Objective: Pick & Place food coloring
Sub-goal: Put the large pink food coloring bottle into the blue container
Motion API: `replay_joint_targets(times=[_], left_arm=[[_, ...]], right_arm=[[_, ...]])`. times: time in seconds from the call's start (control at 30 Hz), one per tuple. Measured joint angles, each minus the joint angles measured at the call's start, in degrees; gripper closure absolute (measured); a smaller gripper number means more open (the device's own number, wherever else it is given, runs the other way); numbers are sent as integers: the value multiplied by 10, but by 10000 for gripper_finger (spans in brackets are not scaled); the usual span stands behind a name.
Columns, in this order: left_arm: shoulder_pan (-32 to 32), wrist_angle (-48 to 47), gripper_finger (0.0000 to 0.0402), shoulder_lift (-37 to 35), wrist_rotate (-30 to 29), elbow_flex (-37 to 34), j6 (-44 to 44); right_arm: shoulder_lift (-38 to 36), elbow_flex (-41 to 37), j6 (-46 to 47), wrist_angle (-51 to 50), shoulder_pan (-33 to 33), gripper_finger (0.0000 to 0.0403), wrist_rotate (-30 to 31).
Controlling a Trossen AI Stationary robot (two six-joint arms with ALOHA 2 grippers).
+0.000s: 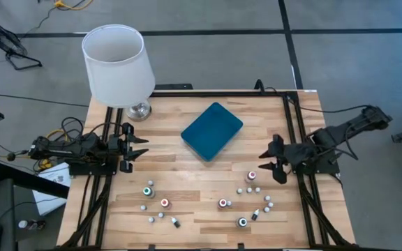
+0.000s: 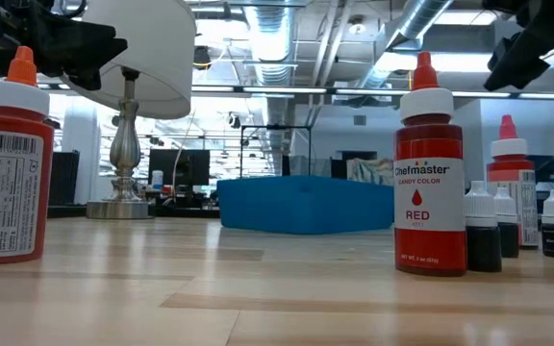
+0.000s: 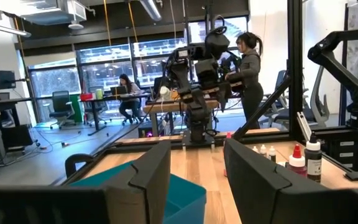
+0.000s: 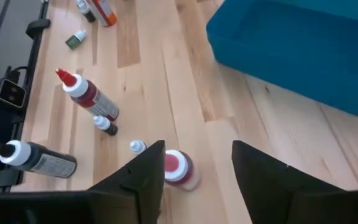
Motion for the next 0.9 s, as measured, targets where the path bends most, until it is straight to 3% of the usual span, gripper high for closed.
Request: replay_joint_targets(times=[0.4, 0.63, 0.9], left_arm=[[0, 0, 258, 0, 0, 0, 0], [0, 0, 258, 0, 0, 0, 0], [0, 3, 258, 0, 0, 0, -1]], right_arm=[[93, 0, 40, 7, 88, 201, 90], [147, 0, 66, 11, 97, 220, 98], [160, 0, 68, 39, 97, 229, 89]])
